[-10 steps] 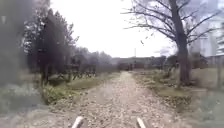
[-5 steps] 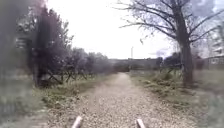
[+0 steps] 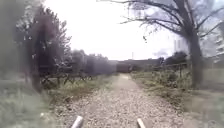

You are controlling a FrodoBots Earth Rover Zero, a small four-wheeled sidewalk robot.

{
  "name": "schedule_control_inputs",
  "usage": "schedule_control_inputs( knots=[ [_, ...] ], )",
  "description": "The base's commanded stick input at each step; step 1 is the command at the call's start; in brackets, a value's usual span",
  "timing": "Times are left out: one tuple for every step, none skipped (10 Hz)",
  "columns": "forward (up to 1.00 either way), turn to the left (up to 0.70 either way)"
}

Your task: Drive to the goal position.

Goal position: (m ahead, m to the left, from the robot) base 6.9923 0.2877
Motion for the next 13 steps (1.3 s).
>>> schedule_control_inputs(
  knots=[
    [0.85, 0.00],
    [0.85, 0.00],
    [0.85, 0.00],
    [0.85, -0.10],
    [0.85, -0.31],
    [0.85, -0.09],
    [0.85, 0.00],
    [0.85, 0.00],
    [0.85, 0.00],
    [0.85, 0.00],
    [0.85, 0.00],
    [0.85, 0.00],
    [0.85, -0.10]
  ],
)
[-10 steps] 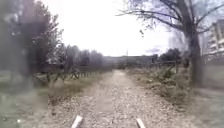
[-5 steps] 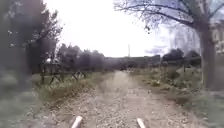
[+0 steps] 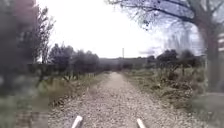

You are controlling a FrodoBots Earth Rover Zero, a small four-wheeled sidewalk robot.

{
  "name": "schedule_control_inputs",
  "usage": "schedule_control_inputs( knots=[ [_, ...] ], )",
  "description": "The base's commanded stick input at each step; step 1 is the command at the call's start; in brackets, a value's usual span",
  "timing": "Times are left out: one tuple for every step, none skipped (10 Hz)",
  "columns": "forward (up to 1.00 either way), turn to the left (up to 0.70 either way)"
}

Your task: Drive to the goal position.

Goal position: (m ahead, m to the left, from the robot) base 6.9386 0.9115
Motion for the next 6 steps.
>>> schedule_control_inputs(
  knots=[
    [0.85, -0.21],
    [0.85, -0.31],
    [0.85, -0.17],
    [0.85, 0.00],
    [0.85, 0.00],
    [0.85, 0.00]
  ],
)
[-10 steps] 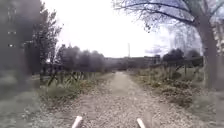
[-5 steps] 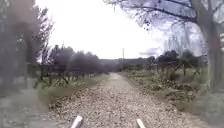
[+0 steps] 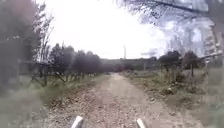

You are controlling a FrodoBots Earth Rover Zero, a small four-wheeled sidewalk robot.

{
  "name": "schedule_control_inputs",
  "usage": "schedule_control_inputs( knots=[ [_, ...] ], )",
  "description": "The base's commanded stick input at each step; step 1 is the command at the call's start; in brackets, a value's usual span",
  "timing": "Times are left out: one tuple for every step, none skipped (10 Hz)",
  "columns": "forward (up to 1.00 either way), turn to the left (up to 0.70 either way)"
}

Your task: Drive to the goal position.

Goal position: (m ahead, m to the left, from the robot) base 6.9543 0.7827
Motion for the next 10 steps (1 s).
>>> schedule_control_inputs(
  knots=[
    [0.85, 0.00],
    [0.85, 0.00],
    [0.85, 0.00],
    [0.85, 0.00],
    [0.85, 0.00],
    [0.85, 0.00],
    [0.85, 0.00],
    [0.85, 0.00],
    [0.85, 0.00],
    [0.85, 0.00]
  ],
)
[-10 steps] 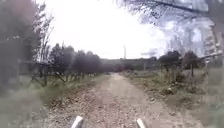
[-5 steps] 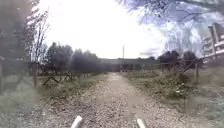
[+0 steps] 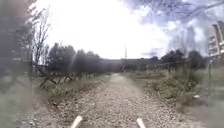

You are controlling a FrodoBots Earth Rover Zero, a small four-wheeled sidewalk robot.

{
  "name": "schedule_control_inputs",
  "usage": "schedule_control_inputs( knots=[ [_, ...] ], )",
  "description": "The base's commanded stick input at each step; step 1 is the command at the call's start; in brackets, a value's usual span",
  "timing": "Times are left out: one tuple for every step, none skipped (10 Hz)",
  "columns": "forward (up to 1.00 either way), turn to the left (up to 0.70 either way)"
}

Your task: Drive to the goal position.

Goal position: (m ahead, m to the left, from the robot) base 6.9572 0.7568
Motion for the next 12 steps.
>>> schedule_control_inputs(
  knots=[
    [0.85, 0.00],
    [0.85, 0.00],
    [0.85, 0.00],
    [0.85, 0.00],
    [0.85, 0.00],
    [0.85, 0.00],
    [0.85, 0.00],
    [0.85, 0.00],
    [0.85, -0.17],
    [0.85, -0.34],
    [0.85, -0.15],
    [0.85, 0.00]
  ],
)
